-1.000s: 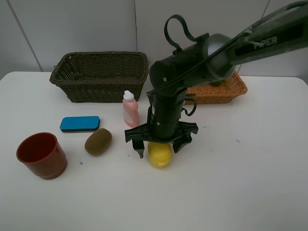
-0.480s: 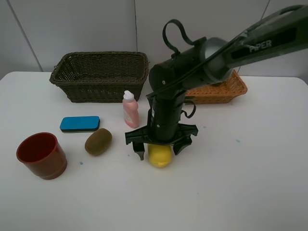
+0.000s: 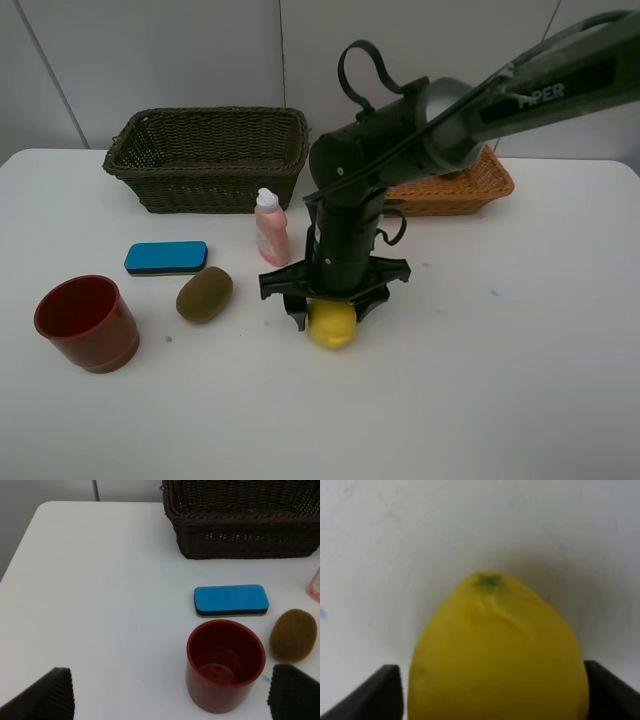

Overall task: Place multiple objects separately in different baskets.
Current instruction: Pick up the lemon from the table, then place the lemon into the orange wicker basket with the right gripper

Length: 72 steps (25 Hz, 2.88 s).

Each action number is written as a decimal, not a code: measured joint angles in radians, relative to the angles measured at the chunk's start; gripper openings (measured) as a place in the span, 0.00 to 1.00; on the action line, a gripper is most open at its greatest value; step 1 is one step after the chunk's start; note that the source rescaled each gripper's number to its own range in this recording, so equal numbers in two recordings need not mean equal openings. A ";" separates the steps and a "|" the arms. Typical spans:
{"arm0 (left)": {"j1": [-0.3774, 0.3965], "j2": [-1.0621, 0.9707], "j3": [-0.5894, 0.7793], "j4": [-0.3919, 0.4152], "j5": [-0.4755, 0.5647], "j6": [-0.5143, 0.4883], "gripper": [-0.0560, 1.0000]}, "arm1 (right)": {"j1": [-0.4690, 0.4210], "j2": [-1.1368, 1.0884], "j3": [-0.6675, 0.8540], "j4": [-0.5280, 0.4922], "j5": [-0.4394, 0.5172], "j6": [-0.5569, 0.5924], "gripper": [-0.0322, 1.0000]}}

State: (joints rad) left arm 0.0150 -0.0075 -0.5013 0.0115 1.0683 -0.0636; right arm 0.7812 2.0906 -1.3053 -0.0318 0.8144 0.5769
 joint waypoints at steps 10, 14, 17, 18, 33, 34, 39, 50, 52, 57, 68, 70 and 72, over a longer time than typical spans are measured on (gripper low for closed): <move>0.000 0.000 0.000 0.000 0.000 0.000 1.00 | 0.000 0.000 0.000 0.000 -0.004 0.000 0.57; 0.000 0.000 0.000 0.000 0.000 0.000 1.00 | 0.000 0.000 0.000 0.000 -0.004 0.000 0.57; 0.000 0.000 0.000 0.000 0.000 0.000 1.00 | 0.000 0.000 0.000 0.000 -0.004 0.000 0.57; 0.000 0.000 0.000 0.000 0.000 0.000 1.00 | 0.000 -0.003 0.000 0.000 -0.004 0.000 0.57; 0.000 0.000 0.000 0.000 0.000 0.000 1.00 | -0.007 -0.225 -0.160 -0.198 0.224 0.000 0.57; 0.000 0.000 0.000 0.000 0.000 0.000 1.00 | -0.015 -0.226 -0.175 -0.207 0.228 0.000 0.57; 0.000 0.000 0.000 0.000 0.000 0.000 1.00 | -0.082 -0.226 -0.245 -0.249 0.240 -0.005 0.57; 0.000 0.000 0.000 0.000 0.000 0.000 1.00 | -0.330 -0.226 -0.259 -0.288 0.135 -0.070 0.57; 0.000 0.000 0.000 0.000 0.000 0.000 1.00 | -0.363 -0.225 -0.259 -0.288 0.112 -0.099 0.57; 0.000 0.000 0.000 0.000 0.000 0.000 1.00 | -0.427 -0.182 -0.259 -0.286 0.065 -0.168 0.57; 0.000 0.000 0.000 0.000 0.000 0.000 1.00 | -0.532 -0.066 -0.259 -0.221 -0.040 -0.258 0.57; 0.000 0.000 0.000 0.000 0.000 0.000 1.00 | -0.539 -0.047 -0.259 -0.203 -0.063 -0.277 0.57; 0.000 0.000 0.000 0.000 0.000 0.000 1.00 | -0.546 -0.028 -0.268 -0.200 -0.078 -0.283 0.57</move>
State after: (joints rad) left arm 0.0150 -0.0075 -0.5013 0.0115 1.0683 -0.0636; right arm 0.2354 2.0625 -1.5729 -0.2322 0.7361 0.2939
